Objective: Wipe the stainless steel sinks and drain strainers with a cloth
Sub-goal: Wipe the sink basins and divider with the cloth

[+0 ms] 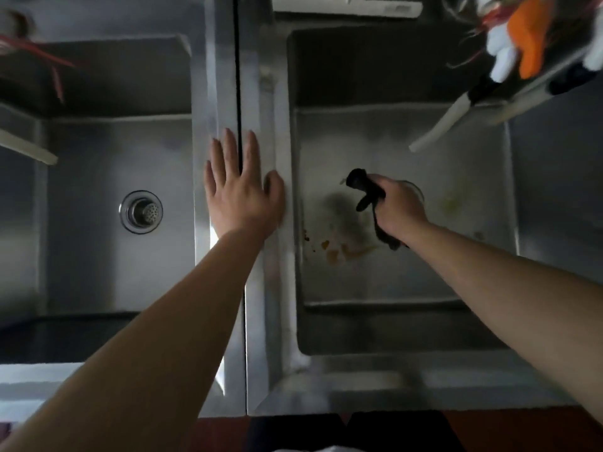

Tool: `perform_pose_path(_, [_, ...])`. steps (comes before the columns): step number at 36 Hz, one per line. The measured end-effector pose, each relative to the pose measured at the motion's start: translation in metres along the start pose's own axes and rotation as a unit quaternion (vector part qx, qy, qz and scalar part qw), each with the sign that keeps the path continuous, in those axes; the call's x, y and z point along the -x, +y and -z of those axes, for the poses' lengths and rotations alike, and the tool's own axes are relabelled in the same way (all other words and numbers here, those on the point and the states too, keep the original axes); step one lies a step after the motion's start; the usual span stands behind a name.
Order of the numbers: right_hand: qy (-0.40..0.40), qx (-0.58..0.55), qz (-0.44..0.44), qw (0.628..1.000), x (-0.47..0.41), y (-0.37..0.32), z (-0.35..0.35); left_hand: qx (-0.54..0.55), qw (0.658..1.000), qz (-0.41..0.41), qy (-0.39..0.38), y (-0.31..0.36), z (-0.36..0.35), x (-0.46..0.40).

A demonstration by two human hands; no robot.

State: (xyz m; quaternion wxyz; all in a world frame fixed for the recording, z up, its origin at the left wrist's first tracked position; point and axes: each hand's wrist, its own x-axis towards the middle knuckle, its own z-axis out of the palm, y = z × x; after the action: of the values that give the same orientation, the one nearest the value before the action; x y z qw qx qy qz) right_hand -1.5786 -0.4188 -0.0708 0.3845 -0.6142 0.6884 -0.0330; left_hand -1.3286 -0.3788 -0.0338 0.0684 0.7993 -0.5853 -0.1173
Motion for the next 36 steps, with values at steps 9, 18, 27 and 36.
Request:
perform_pose_path(9, [-0.045, 0.107, 0.178, 0.977, -0.140, -0.033, -0.055, -0.006, 0.999, 0.000, 0.042, 0.004, -0.001, -0.002])
perform_pose_path(18, [-0.047, 0.169, 0.052, 0.983, -0.210, -0.030, -0.105, 0.009, 0.998, 0.012, 0.066, 0.008, 0.001, -0.003])
perform_pose_path(27, [-0.073, 0.272, 0.146, 0.948, -0.197, -0.005, -0.137, 0.013, 0.997, 0.017, 0.068, 0.008, 0.002, -0.005])
perform_pose_path(36, [-0.179, 0.334, 0.466, 0.800, -0.047, 0.126, -0.154, 0.001, 0.996, 0.012, 0.092, 0.009, -0.001, 0.000])
